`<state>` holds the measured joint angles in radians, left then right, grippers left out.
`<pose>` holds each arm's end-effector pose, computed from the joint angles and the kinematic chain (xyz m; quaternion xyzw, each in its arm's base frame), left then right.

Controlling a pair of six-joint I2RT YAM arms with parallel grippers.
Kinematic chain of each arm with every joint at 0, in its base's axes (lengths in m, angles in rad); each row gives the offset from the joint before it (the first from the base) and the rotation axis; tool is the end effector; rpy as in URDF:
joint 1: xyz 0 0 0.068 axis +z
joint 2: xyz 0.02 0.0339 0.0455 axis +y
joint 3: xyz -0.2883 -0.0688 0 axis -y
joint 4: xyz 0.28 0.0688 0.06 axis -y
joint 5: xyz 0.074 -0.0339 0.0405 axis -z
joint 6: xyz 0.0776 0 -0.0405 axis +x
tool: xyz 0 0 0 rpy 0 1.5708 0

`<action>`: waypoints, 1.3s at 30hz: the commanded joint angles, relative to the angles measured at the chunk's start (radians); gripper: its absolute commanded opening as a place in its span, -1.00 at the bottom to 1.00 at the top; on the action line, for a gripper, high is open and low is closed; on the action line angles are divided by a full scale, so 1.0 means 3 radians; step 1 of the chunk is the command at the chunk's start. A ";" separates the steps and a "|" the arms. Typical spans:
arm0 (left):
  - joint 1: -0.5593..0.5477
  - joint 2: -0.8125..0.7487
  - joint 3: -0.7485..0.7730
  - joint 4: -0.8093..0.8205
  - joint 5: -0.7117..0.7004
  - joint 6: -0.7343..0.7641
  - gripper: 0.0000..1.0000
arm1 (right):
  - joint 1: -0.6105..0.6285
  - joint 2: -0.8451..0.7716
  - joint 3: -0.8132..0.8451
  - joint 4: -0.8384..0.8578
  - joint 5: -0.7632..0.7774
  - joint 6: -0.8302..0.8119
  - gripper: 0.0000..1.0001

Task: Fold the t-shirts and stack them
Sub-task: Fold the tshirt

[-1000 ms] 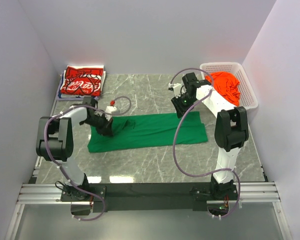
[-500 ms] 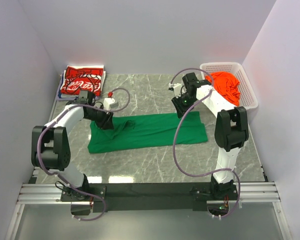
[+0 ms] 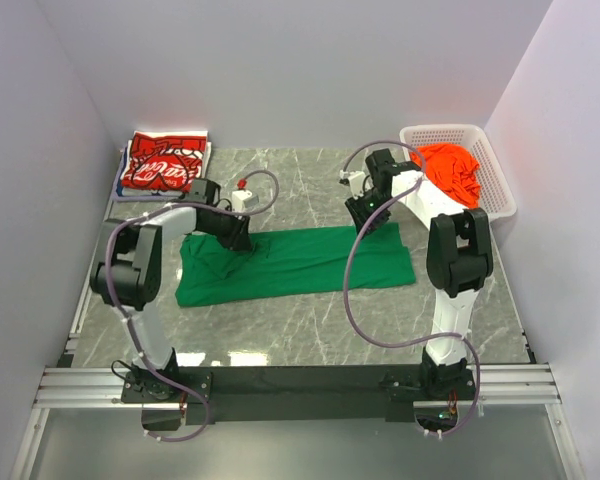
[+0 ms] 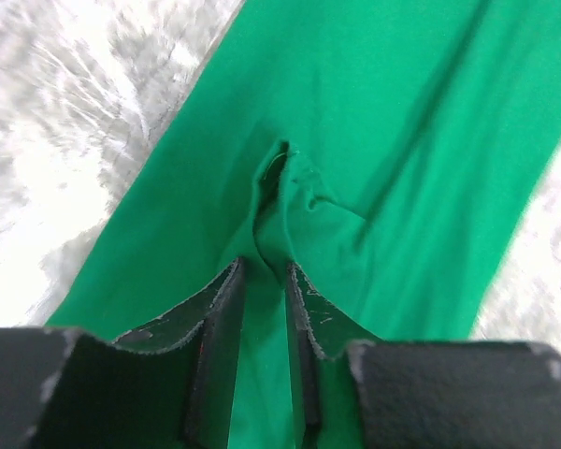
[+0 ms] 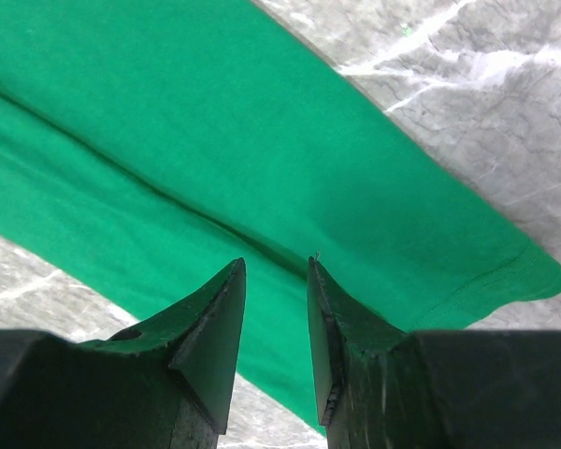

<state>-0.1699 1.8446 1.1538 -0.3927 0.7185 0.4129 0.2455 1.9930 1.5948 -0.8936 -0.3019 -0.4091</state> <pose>0.3994 -0.1203 0.1419 0.3422 0.8458 -0.3113 0.2655 0.4409 0.1342 0.1809 -0.3345 0.9203 0.1372 0.1492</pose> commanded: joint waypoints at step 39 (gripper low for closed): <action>0.0015 -0.0106 0.0039 -0.0629 -0.1755 -0.1239 -0.93 | -0.0291 -0.0881 -0.1108 -0.0330 0.0009 -0.0267 -0.21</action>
<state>-0.1375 1.7523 1.0760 -0.6174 0.2962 0.0406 0.2054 1.7668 1.2144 -0.9943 -0.2939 -0.4847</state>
